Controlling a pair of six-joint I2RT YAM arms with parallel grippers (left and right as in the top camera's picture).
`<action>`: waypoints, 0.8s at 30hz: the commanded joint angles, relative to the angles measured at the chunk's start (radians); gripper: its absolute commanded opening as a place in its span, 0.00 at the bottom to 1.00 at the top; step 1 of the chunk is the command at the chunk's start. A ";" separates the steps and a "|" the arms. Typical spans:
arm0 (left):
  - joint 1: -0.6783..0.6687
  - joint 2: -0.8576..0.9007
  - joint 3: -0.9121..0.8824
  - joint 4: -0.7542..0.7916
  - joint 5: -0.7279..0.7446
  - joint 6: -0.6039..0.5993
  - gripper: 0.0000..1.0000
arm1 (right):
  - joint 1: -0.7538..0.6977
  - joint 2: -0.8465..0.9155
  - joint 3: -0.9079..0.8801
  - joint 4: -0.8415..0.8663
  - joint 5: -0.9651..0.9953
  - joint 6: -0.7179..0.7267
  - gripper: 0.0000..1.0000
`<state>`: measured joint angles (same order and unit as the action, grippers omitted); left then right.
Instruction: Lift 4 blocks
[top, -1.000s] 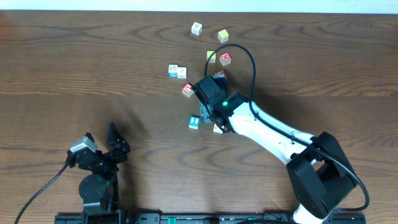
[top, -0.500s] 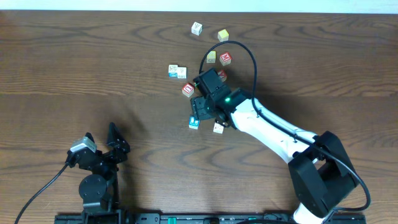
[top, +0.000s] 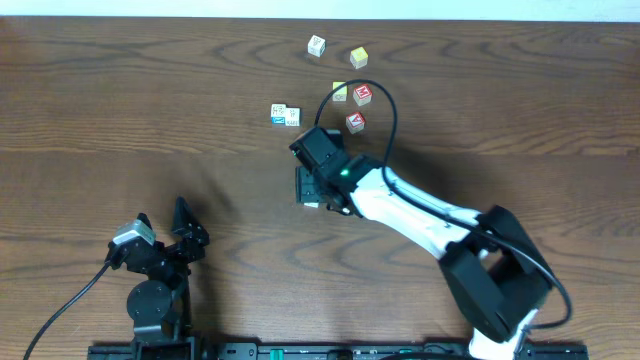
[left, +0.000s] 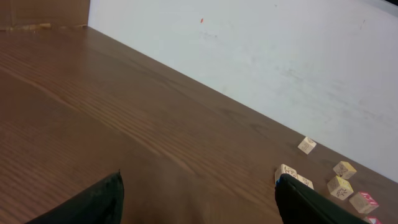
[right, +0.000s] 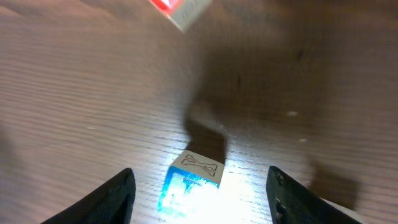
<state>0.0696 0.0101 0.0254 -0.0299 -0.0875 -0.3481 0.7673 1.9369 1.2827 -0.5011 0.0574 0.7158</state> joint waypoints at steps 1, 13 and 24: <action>-0.004 -0.005 -0.021 -0.037 -0.009 -0.008 0.79 | 0.026 0.050 0.017 0.012 -0.014 0.058 0.64; -0.004 -0.005 -0.021 -0.037 -0.009 -0.008 0.78 | 0.050 0.067 0.017 0.038 -0.010 0.038 0.48; -0.004 -0.005 -0.021 -0.037 -0.009 -0.008 0.78 | 0.050 0.067 0.017 0.041 0.073 -0.073 0.33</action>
<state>0.0696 0.0101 0.0254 -0.0299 -0.0875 -0.3481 0.8074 2.0033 1.2835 -0.4648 0.0834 0.6872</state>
